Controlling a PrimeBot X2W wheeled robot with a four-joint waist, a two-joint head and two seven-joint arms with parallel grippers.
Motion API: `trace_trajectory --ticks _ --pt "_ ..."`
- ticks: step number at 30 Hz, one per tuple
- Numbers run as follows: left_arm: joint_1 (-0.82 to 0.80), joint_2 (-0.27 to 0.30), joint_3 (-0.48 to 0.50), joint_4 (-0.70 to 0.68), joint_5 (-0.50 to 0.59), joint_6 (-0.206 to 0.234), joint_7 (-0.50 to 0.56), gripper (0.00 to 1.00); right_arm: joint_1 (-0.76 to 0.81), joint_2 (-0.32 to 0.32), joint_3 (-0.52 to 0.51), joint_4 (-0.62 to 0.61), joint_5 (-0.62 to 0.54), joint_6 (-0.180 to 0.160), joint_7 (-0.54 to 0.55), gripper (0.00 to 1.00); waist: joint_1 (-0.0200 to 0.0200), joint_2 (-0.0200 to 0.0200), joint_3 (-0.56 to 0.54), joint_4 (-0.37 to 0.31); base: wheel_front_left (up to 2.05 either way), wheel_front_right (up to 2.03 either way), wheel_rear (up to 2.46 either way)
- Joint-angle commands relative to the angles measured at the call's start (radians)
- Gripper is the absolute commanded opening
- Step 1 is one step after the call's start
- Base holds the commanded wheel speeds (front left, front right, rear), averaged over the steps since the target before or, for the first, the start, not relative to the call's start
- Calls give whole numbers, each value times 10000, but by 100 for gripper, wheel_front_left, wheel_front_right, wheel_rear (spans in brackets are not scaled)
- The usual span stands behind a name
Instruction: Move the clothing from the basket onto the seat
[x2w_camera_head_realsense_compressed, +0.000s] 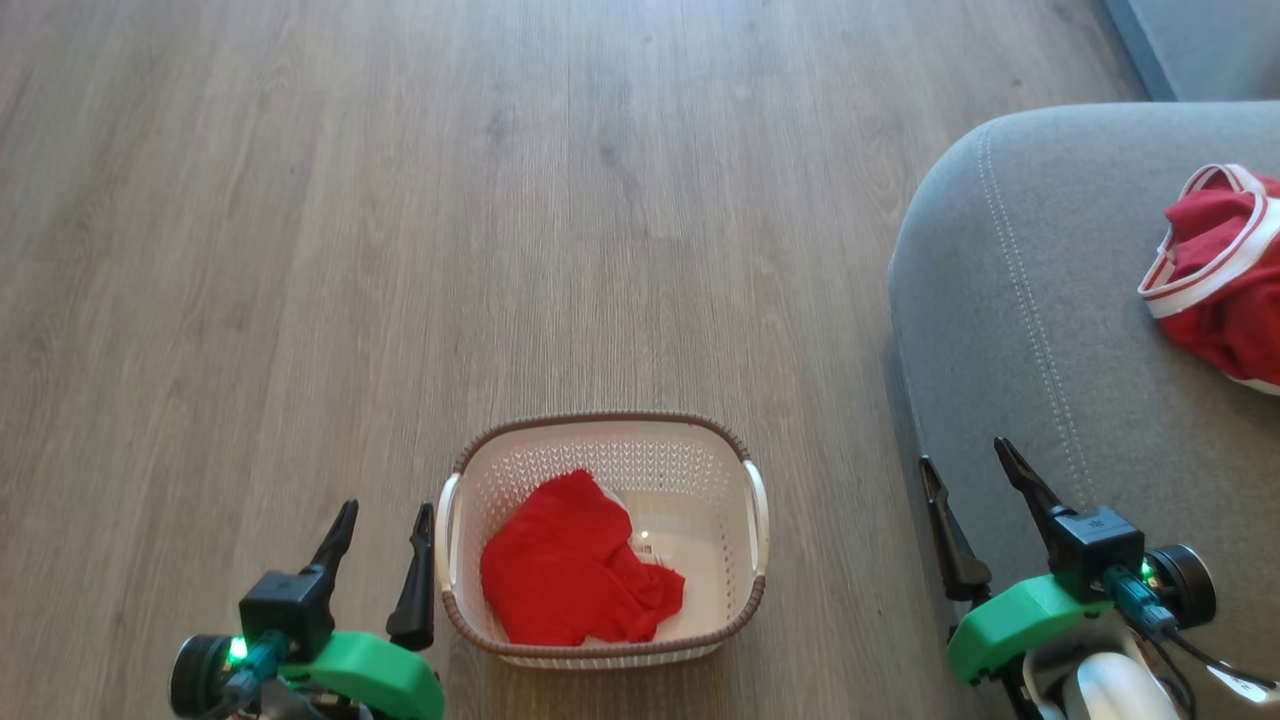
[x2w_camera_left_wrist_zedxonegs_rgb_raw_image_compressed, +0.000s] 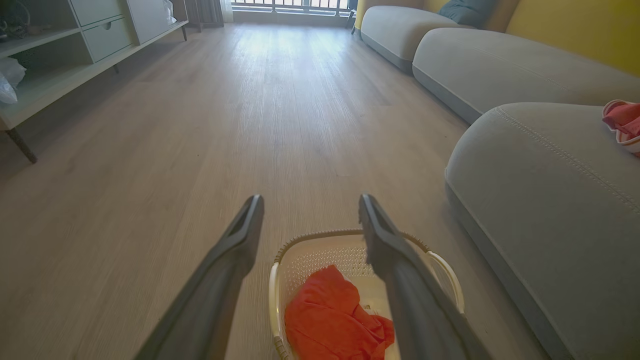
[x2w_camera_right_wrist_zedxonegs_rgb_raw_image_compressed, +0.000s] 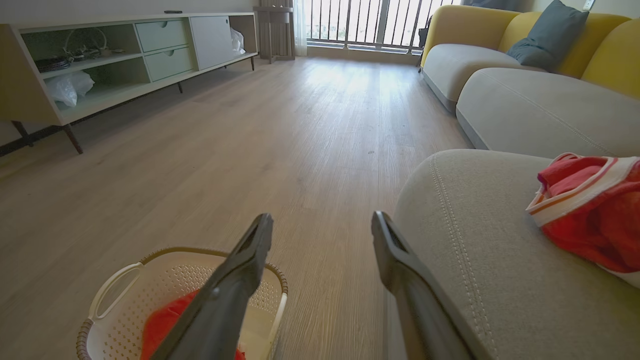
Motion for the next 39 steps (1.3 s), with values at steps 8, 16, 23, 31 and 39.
trace_trajectory --ticks 8,16,23,31,39 --pt "-754 9 75 356 179 -187 -51 100 -619 43 88 -316 -207 -2 -23 100 1 0 1205 -187 0 0 0" --pt "-1992 9 -29 1067 773 -584 -51 100 -1209 162 130 -727 -569 -2 -23 100 1 0 3580 -694 0 0 0" --pt "-3732 408 -469 2005 1576 -875 -51 100 -1526 276 73 -1246 -751 -2 -23 100 1 0 5779 -1284 0 0 0" --pt "-5854 1363 -1131 3473 2139 -608 -51 100 -1809 293 530 -1922 -124 -2 -23 100 1 0 7741 -2120 0 0 0" --pt "-7403 2269 -1383 5389 2313 -403 -51 100 -1849 295 1052 -2309 635 -2 -23 100 1 0 8878 -2799 0 0 0"
